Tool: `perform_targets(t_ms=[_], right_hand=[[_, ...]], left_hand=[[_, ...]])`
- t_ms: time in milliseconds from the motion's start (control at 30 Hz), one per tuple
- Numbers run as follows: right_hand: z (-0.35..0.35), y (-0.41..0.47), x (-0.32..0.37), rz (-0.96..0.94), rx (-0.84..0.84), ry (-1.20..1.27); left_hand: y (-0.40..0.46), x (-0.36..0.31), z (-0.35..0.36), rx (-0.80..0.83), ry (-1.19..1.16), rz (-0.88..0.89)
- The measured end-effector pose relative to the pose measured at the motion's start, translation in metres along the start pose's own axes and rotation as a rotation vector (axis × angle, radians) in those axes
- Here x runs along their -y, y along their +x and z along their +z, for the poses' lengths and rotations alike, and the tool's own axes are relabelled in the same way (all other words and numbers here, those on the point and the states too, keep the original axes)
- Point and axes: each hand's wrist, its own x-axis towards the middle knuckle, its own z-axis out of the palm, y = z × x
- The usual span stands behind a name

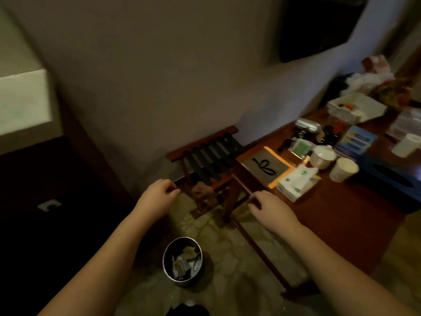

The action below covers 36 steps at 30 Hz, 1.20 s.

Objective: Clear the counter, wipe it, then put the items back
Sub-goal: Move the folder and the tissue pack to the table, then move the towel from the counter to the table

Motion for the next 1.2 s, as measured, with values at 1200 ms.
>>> perform_targets(t_ms=[1200], right_hand=[[0.172, -0.043, 0.779, -1.126, 0.102, -0.080]], left_hand=[[-0.288, 0.496, -0.450, -0.809, 0.013, -0.590]])
